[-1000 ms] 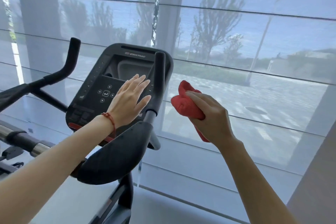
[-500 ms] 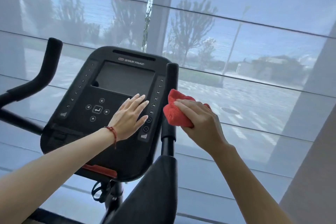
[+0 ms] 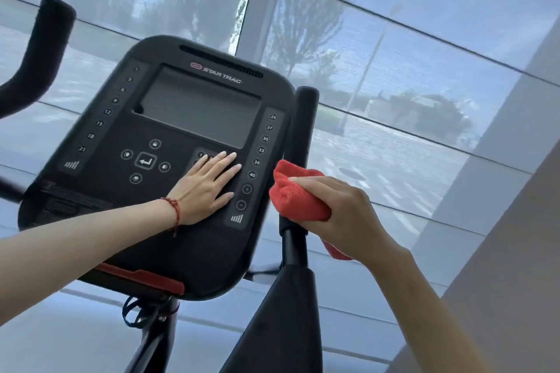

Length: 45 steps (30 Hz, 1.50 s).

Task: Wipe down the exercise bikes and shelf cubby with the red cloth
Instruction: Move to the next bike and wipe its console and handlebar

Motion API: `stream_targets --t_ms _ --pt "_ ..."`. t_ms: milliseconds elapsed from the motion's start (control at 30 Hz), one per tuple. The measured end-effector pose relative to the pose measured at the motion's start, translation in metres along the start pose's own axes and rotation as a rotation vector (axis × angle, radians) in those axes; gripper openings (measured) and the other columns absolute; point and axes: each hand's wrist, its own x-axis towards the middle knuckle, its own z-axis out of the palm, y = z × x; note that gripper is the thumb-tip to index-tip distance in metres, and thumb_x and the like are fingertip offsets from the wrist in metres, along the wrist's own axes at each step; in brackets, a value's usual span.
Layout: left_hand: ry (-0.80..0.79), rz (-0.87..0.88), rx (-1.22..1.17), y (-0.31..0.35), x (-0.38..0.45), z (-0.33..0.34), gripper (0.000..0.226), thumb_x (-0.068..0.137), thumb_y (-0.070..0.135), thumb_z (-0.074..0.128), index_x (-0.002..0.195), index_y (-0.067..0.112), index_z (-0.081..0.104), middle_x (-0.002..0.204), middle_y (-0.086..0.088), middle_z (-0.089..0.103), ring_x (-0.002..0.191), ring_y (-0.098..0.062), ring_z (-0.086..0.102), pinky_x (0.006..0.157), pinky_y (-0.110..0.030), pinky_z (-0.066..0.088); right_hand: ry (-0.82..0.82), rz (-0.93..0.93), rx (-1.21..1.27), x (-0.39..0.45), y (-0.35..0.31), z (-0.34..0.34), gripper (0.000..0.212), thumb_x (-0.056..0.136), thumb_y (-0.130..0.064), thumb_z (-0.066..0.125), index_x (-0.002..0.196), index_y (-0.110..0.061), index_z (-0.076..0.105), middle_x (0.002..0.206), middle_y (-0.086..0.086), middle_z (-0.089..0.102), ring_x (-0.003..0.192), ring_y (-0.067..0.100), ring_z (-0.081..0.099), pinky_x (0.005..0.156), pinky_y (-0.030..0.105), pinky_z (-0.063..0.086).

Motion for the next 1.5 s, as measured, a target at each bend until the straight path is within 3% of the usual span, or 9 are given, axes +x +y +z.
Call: stream_targets --t_ms 100,267,400,633,767,900,1067,1200,1500 --pt "0.008 0.04 0.02 -0.004 -0.001 0.0 0.071 0.089 0.055 0.005 0.139 0.011 0.029 0.15 -0.012 0.026 0.139 -0.029 0.021 0.113 -0.046 0.017 -0.024 0.024 0.046 -0.004 -0.001 -0.008 0.045 0.072 -0.029 0.073 0.115 -0.024 0.063 0.11 -0.01 0.067 0.098 0.008 0.061 0.081 0.031 0.051" --pt "0.0 0.08 0.027 -0.008 0.002 0.001 0.072 0.09 0.053 -0.001 0.138 0.01 0.032 0.148 -0.014 0.032 0.137 -0.031 0.026 0.111 -0.051 0.02 0.083 0.005 0.059 0.006 0.002 -0.006 0.046 0.072 -0.016 0.073 0.117 -0.02 0.062 0.113 -0.013 0.062 0.102 0.012 0.06 0.082 0.037 0.05" --pt "0.016 0.096 0.01 -0.011 0.007 0.002 0.07 0.091 0.053 0.001 0.138 0.011 0.033 0.147 -0.013 0.032 0.137 -0.029 0.025 0.111 -0.051 0.02 0.06 -0.013 0.018 0.006 0.001 0.005 0.044 0.071 -0.012 0.078 0.112 -0.013 0.065 0.11 -0.014 0.061 0.104 0.009 0.059 0.084 0.034 0.049" --pt "0.032 0.091 -0.011 -0.011 0.01 0.002 0.072 0.09 0.054 0.001 0.137 0.011 0.034 0.147 -0.013 0.033 0.137 -0.028 0.025 0.112 -0.049 0.019 -0.05 0.017 0.041 0.001 -0.002 -0.015 0.045 0.071 -0.018 0.074 0.114 -0.02 0.064 0.109 -0.014 0.063 0.098 0.005 0.061 0.082 0.027 0.049" --pt "0.066 0.07 -0.043 -0.01 0.014 0.001 0.074 0.089 0.055 0.001 0.136 0.01 0.036 0.148 -0.012 0.033 0.137 -0.027 0.025 0.112 -0.048 0.02 0.082 -0.017 -0.022 0.01 -0.002 -0.022 0.048 0.07 -0.008 0.077 0.115 -0.014 0.063 0.113 -0.006 0.063 0.103 0.012 0.061 0.086 0.034 0.049" --pt "0.089 0.02 -0.046 -0.014 0.02 0.0 0.064 0.087 0.048 0.021 0.134 0.009 0.039 0.146 -0.013 0.036 0.136 -0.027 0.028 0.111 -0.049 0.022 0.228 -0.091 -0.146 0.033 0.005 -0.029 0.047 0.069 -0.004 0.077 0.114 -0.01 0.063 0.115 -0.01 0.058 0.106 0.014 0.059 0.088 0.03 0.049" --pt "0.099 -0.008 -0.019 -0.025 0.023 -0.001 0.066 0.089 0.052 0.013 0.134 0.012 0.04 0.144 -0.014 0.04 0.134 -0.028 0.033 0.111 -0.048 0.023 0.314 -0.146 -0.246 0.064 0.02 -0.032 0.044 0.073 -0.006 0.076 0.115 -0.007 0.063 0.116 0.0 0.062 0.106 0.02 0.06 0.088 0.036 0.051" --pt "0.095 0.004 0.004 -0.028 0.023 -0.002 0.074 0.09 0.054 -0.001 0.133 0.012 0.042 0.141 -0.014 0.043 0.132 -0.029 0.036 0.109 -0.048 0.025 0.28 -0.115 -0.227 0.069 0.026 -0.015 0.043 0.072 -0.004 0.077 0.113 -0.006 0.064 0.116 0.007 0.065 0.107 0.022 0.06 0.085 0.044 0.051" --pt "0.089 0.009 0.013 -0.027 0.023 -0.002 0.074 0.091 0.051 0.0 0.13 0.007 0.045 0.137 -0.019 0.047 0.129 -0.033 0.041 0.106 -0.053 0.03 0.065 -0.053 -0.128 0.042 0.013 -0.004 0.042 0.071 -0.017 0.079 0.111 -0.016 0.066 0.109 -0.006 0.068 0.104 0.011 0.061 0.082 0.038 0.051"
